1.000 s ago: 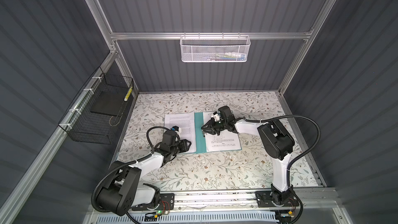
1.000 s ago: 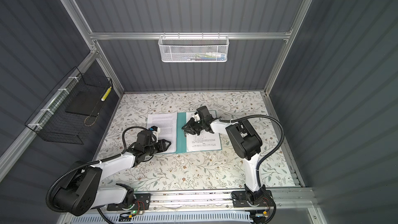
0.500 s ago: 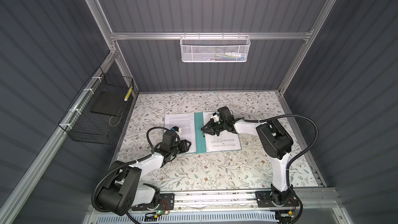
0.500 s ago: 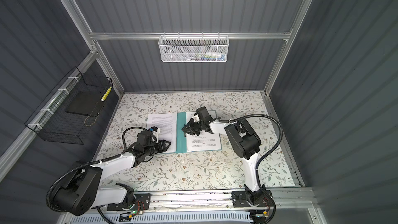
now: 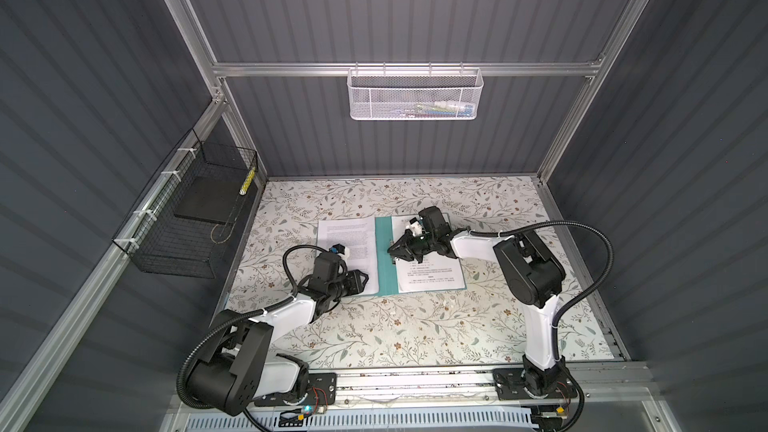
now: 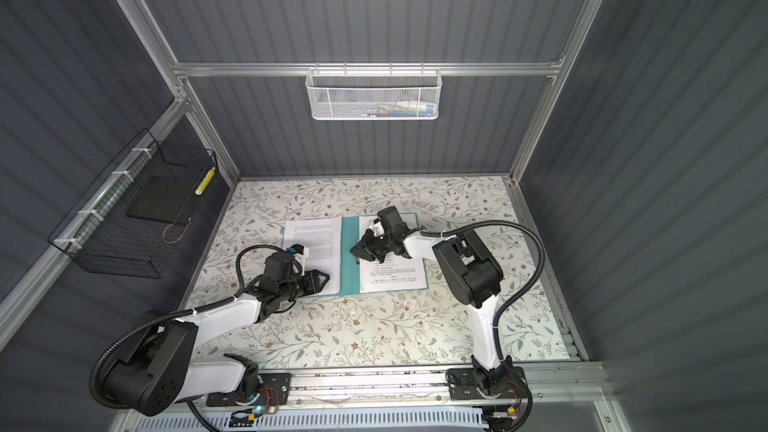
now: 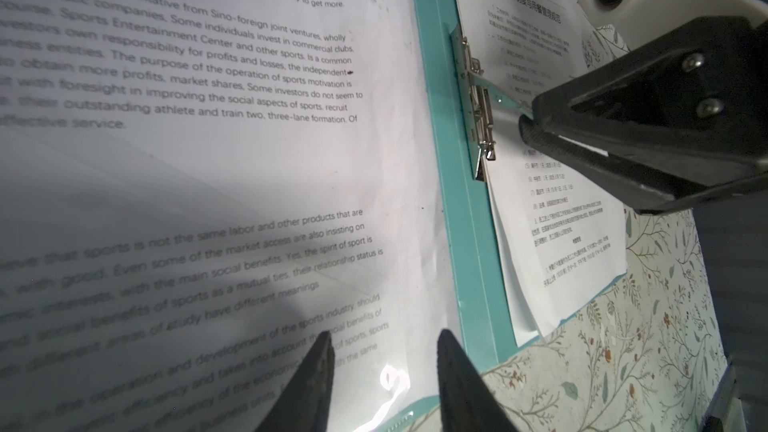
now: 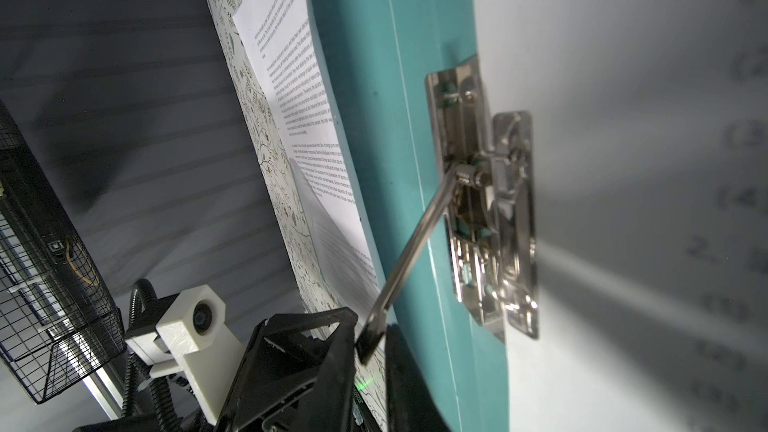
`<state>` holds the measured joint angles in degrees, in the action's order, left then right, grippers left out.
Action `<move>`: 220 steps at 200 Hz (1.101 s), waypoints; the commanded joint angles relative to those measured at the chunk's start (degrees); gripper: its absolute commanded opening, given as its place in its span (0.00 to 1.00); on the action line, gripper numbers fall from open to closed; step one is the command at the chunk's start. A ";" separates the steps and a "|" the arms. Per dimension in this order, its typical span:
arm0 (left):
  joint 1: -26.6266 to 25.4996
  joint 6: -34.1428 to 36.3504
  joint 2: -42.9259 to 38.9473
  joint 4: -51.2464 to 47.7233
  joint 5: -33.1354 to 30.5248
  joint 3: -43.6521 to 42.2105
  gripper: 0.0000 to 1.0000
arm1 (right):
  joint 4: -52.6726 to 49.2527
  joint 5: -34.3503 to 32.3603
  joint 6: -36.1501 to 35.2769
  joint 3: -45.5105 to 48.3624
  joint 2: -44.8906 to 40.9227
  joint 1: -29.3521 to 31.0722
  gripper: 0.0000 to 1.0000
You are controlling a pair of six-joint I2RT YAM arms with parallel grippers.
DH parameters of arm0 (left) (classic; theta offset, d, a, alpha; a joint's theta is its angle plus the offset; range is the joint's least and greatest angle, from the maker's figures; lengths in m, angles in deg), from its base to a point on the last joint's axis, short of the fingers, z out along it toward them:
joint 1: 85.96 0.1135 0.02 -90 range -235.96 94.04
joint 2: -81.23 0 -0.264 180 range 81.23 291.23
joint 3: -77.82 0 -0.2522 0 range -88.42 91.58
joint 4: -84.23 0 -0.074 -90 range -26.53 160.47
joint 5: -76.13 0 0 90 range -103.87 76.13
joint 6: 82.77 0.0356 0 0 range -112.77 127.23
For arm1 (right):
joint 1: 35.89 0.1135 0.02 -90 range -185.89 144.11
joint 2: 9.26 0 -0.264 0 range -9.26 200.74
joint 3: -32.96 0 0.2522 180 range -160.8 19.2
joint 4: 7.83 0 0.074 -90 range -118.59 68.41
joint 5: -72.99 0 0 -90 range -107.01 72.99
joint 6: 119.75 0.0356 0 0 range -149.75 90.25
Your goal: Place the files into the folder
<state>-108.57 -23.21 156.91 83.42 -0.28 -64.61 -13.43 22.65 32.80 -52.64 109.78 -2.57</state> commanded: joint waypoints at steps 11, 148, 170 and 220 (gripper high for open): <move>0.11 1.01 1.28 0.74 -0.17 -0.96 0.41 | -0.19 -0.42 -0.48 1.30 -0.26 0.34 0.16; 0.12 0.03 0.90 1.82 -1.24 -2.19 0.39 | -0.62 -1.48 -1.31 3.75 -2.27 -0.31 0.15; 0.18 0.02 1.00 1.97 -1.13 -2.19 0.39 | -0.10 -1.69 -1.20 4.52 -2.68 -0.62 0.18; 0.11 -0.11 1.31 2.43 -1.24 -2.19 0.39 | 2.55 -0.91 0.12 4.69 -2.85 -1.02 0.18</move>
<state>-108.57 -23.25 158.39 85.17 -0.87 -66.09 -11.50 22.05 32.78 -48.70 108.43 -3.18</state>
